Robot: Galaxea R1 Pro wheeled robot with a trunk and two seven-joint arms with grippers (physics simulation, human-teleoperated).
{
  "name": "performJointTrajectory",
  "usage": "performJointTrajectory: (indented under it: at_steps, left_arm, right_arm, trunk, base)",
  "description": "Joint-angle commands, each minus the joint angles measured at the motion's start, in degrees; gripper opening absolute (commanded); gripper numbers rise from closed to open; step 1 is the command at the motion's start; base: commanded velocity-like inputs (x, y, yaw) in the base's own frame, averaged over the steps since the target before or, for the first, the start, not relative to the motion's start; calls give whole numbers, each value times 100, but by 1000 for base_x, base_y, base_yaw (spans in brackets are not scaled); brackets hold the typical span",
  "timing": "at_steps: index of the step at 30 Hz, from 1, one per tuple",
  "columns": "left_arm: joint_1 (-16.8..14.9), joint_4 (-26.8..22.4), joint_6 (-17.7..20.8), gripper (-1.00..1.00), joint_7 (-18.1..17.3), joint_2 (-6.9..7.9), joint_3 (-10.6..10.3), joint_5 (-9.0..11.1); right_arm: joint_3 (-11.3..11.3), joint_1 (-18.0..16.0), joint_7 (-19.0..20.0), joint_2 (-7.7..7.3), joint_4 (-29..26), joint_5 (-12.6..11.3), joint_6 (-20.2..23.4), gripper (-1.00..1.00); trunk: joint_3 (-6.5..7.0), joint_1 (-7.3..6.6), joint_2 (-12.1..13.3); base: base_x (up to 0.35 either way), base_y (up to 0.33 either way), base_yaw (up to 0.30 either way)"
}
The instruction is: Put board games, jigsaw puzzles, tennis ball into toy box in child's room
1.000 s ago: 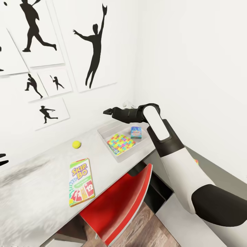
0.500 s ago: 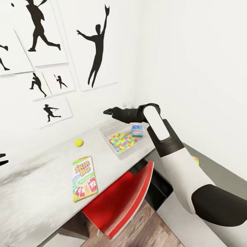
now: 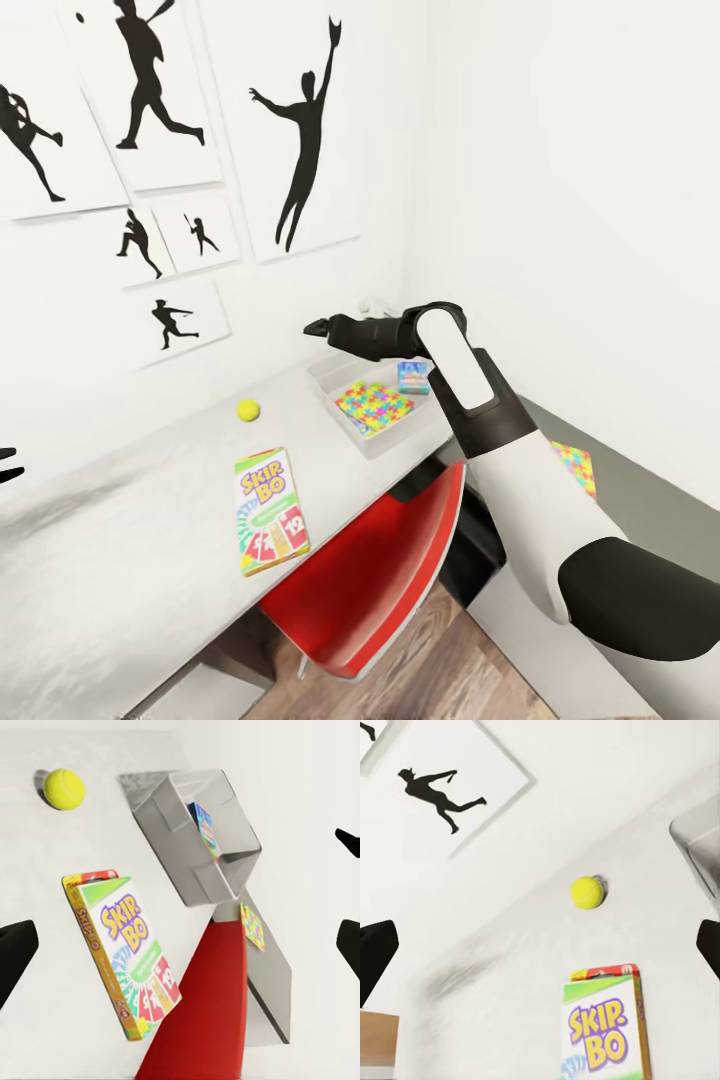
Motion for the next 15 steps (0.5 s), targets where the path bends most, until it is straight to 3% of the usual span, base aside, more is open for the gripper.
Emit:
performJointTrajectory:
  at_steps: [1, 6, 10, 15]
  left_arm:
    - [-5, 4, 61, 100, -27, 2, -1, -6]
    - [-5, 4, 61, 100, -27, 1, -1, -6]
    - [0, 22, 48, 100, -27, 2, -1, -17]
    - [13, 43, 26, 100, -27, 10, 2, -51]
  right_arm:
    - [3, -7, -112, 1, -3, -57, 5, 100]
    - [31, -7, -714, 1, -3, -66, 9, 100]
    - [50, -7, -1285, 1, 32, -86, 60, 100]
    - [56, -7, -1443, 1, 95, -124, 105, 100]
  trunk:
    - [-11, 3, -12]
    - [-11, 3, -12]
    - [-11, 3, -12]
    - [-11, 3, -12]
  base:
    - [-89, 228, 0]
    - [-63, 224, 0]
    - [-14, 73, 0]
    - [-3, 17, 0]
